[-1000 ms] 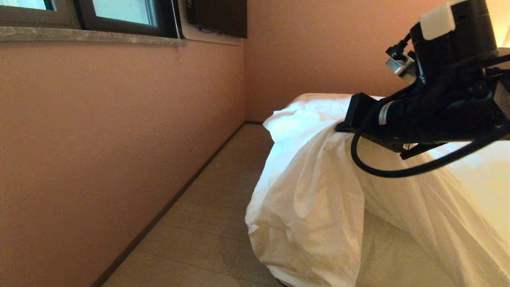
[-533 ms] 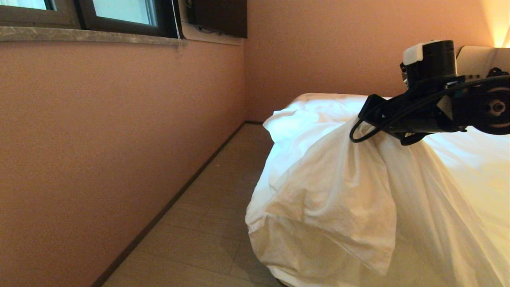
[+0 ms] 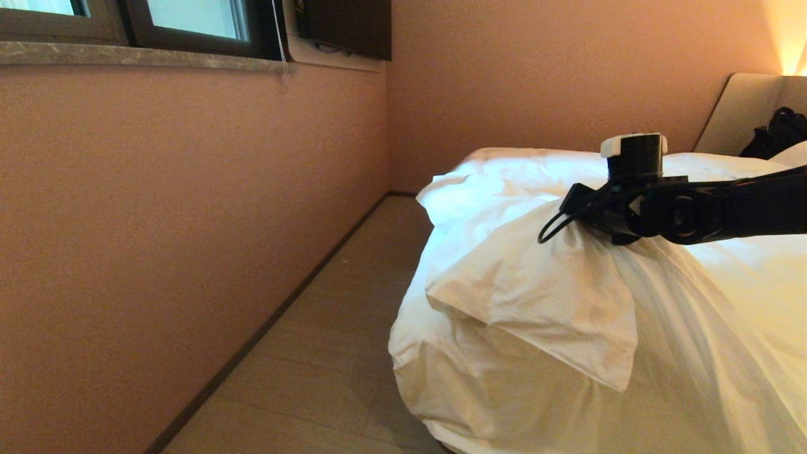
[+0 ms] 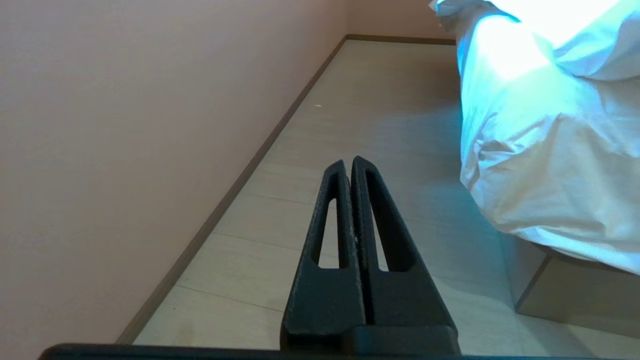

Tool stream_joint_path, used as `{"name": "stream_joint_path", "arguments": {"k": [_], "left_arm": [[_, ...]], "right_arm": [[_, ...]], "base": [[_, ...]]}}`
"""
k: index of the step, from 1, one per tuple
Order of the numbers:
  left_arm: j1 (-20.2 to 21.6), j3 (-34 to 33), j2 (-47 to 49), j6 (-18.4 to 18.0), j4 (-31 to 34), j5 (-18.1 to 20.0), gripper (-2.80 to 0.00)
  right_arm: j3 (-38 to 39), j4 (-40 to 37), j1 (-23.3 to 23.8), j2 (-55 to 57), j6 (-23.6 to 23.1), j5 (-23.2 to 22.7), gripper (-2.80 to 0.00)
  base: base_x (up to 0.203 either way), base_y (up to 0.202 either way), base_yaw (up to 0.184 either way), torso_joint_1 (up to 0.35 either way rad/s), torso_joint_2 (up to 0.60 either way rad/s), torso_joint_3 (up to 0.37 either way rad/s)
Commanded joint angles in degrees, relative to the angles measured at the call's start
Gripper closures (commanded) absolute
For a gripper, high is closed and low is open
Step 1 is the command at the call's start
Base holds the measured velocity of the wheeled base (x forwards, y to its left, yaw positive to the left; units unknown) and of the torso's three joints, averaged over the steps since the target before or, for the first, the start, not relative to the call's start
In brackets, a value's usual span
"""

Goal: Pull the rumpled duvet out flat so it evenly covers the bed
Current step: Flatten the corners of the folded blanket

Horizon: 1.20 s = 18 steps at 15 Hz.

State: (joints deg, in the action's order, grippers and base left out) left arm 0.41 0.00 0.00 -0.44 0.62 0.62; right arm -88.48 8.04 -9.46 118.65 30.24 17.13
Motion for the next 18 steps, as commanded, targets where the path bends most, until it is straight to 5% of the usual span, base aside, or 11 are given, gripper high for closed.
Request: {"name": "stream_joint_path", "arguments": {"k": [1,18], "left_arm": [[0.02,0.00,0.00,0.00,-0.01,-0.01,0.00],[0.02,0.00,0.00,0.00,-0.01,-0.01,0.00]], "right_arm": [[-0.08,7.97,1.94,6.31,-2.47,0.02,0.00],[-1.52,9.45,4.10,19.16,-13.19,0.62,0.00]], "base": [[0.000,0.000,0.000,0.000,0.00,0.000],[0.000,0.000,0.000,0.000,0.00,0.000]]}}
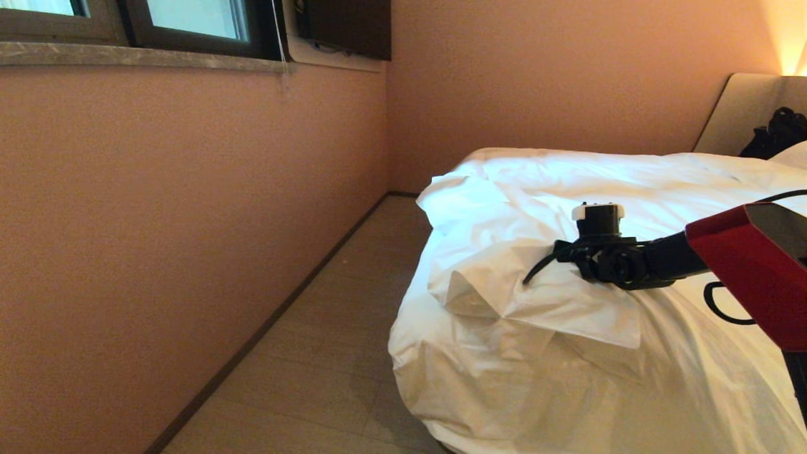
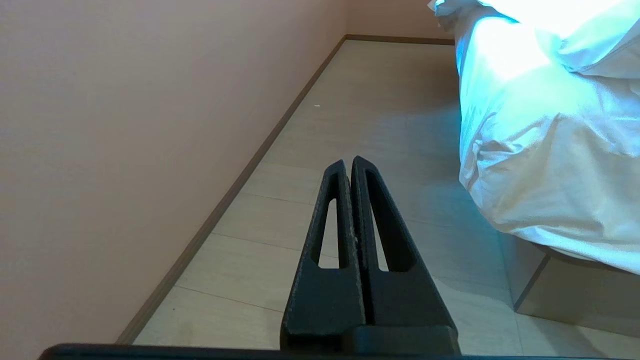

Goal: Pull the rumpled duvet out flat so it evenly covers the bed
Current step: Flatten the corners of the folded blanket

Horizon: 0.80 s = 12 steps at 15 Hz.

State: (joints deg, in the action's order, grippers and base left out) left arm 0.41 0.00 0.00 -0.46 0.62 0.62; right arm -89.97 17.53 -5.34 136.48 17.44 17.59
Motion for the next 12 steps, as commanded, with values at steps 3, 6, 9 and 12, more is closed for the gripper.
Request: {"name": "stream_joint_path", "arguments": {"k": [3,6,9,12], "left_arm": [[0.02,0.00,0.00,0.02,-0.01,-0.01,0.00],[0.02,0.00,0.00,0.02,-0.01,-0.01,0.00],[0.02,0.00,0.00,0.02,-0.01,-0.01,0.00],[0.02,0.00,0.00,0.02,-0.01,-0.01,0.00]], "right_arm": [[-0.06,0.05,-0.02,2.22,-0.83,0.21,0.00],[-0.64,0.05,0.23,3.75,-0.91,0.26,0.00],[-0.90,0.70,0.33,5.85,-2.04,0.57,0.00],[-1.00,2.28,0.36,7.51,-3.15,1.10,0.00]], "base": [[0.000,0.000,0.000,0.000,0.00,0.000],[0.000,0.000,0.000,0.000,0.00,0.000],[0.000,0.000,0.000,0.000,0.00,0.000],[0.000,0.000,0.000,0.000,0.00,0.000]]}}
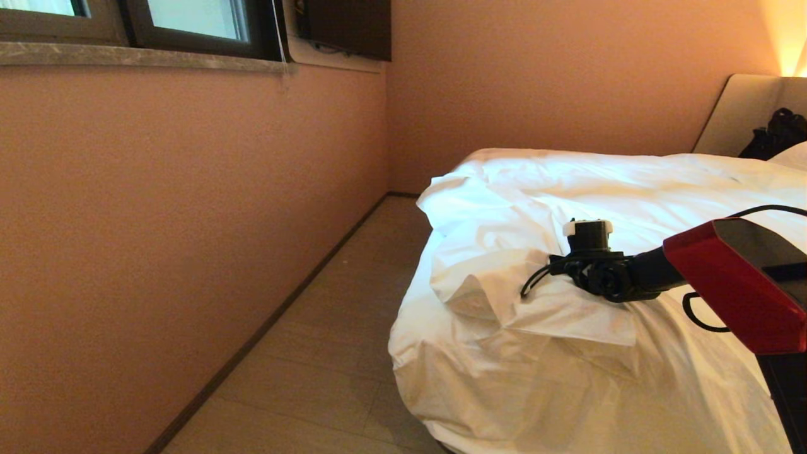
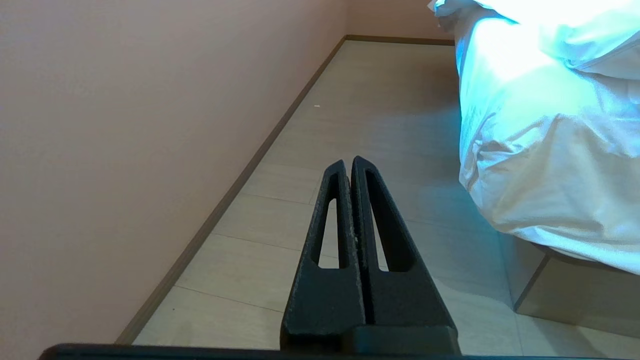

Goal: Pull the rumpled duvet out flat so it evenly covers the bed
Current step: Flatten the corners of the folded blanket

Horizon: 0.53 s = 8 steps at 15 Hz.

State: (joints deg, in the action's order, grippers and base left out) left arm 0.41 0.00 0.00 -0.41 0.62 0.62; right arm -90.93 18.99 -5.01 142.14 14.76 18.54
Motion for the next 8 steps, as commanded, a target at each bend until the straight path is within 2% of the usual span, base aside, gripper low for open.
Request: {"name": "stream_joint_path", "arguments": {"k": [1,8], "left_arm": [[0.02,0.00,0.00,-0.02,-0.01,-0.01,0.00],[0.02,0.00,0.00,-0.02,-0.01,-0.01,0.00]], "right_arm": [[-0.04,1.13,0.00,2.44,-0.88,0.18,0.00],[-0.13,1.02,0.00,4.04,-1.08,-0.17,0.00]], "base": [[0.000,0.000,0.000,0.000,0.00,0.000],[0.000,0.000,0.000,0.000,0.00,0.000]]}}
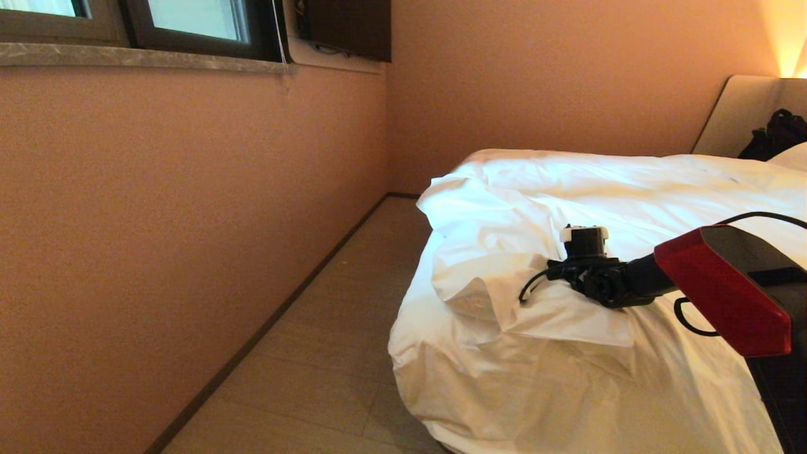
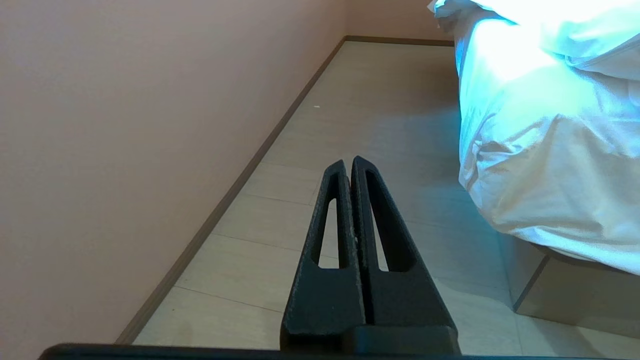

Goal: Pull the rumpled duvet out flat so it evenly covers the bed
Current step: Flatten the corners of the folded blanket

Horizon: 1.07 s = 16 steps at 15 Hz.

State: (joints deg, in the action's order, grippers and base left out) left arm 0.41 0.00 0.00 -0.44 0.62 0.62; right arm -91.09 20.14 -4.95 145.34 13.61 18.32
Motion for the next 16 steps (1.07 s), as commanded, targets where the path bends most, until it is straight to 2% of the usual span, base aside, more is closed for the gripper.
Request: {"name": "stream_joint_path", "arguments": {"k": [1,6,7,13,16], "left_arm": [[0.02,0.00,0.00,0.00,-0.01,-0.01,0.00],[0.02,0.00,0.00,0.00,-0.01,-0.01,0.00],[0.02,0.00,0.00,0.00,-0.01,-0.01,0.00],[0.02,0.00,0.00,0.00,-0.01,-0.01,0.00],[0.02,0.00,0.00,0.00,-0.01,-0.01,0.00]], "right_arm": [[0.03,-0.19,-0.06,0.91,0.01,0.05,0.00],[0.23,-0.28,-0.06,0.74,0.03,-0.04,0.00],[0.30,-0.28,-0.06,0.74,0.10,-0.04,-2.80],[1.63,-0.83,-0.14,-4.74,0.19,-0.21,-2.80],[2.02,-6.97,-0.41,-9.25,0.36,-0.33,-2.80]], "base": [[0.000,0.000,0.000,0.000,0.00,0.000],[0.000,0.000,0.000,0.000,0.00,0.000],[0.000,0.000,0.000,0.000,0.00,0.000],[0.000,0.000,0.000,0.000,0.00,0.000],[0.000,0.000,0.000,0.000,0.00,0.000]]}}
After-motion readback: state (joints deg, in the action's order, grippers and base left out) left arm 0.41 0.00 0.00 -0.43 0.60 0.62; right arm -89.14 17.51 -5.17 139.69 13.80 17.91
